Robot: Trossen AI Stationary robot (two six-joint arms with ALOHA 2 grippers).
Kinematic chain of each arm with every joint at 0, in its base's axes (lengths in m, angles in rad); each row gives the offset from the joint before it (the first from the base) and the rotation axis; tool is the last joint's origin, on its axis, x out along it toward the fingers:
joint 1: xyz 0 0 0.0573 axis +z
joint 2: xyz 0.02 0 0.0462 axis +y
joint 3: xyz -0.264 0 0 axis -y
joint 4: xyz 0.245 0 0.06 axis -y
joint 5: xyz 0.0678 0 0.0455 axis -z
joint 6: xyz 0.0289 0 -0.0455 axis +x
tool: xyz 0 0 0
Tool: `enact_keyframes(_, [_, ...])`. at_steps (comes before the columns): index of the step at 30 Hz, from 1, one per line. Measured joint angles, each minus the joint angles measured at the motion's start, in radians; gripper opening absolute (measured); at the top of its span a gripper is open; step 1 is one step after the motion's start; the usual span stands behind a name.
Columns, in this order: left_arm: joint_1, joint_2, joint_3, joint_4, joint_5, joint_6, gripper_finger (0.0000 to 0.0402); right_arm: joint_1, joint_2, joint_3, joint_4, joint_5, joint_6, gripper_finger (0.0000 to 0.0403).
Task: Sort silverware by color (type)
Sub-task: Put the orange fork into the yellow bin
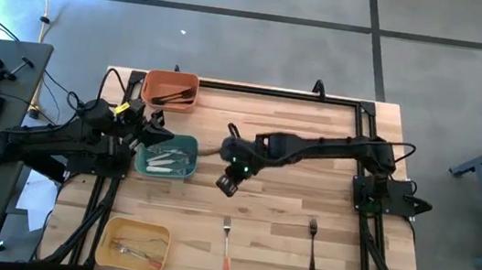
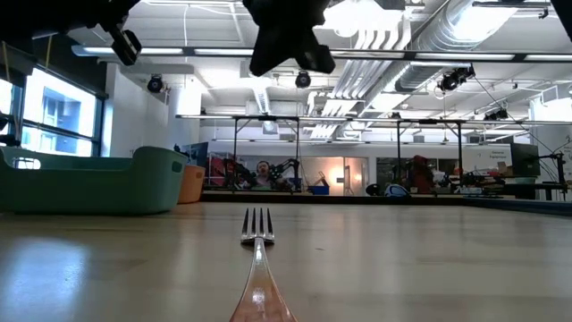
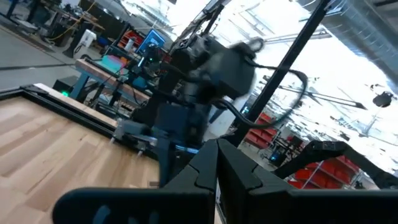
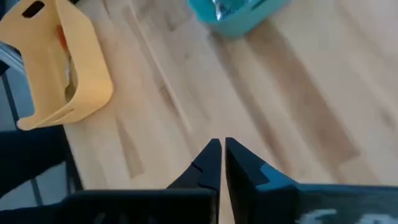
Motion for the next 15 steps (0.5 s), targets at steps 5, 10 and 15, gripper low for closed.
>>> enact_keyframes(5, [0.000, 0.000, 0.000, -0.025, -0.009, 0.048, 0.0000, 0.100, 0.010, 0.000, -0.027, 0.091, 0.178, 0.0037])
enact_keyframes(10, [0.000, -0.002, 0.000, -0.031, 0.018, 0.041, 0.0000, 0.204, 0.049, 0.000, -0.042, 0.140, 0.454, 0.0090])
enact_keyframes(15, [0.000, -0.002, 0.000, -0.035, 0.041, 0.057, 0.0000, 0.285, 0.102, 0.000, -0.047, 0.140, 0.656, 0.0123])
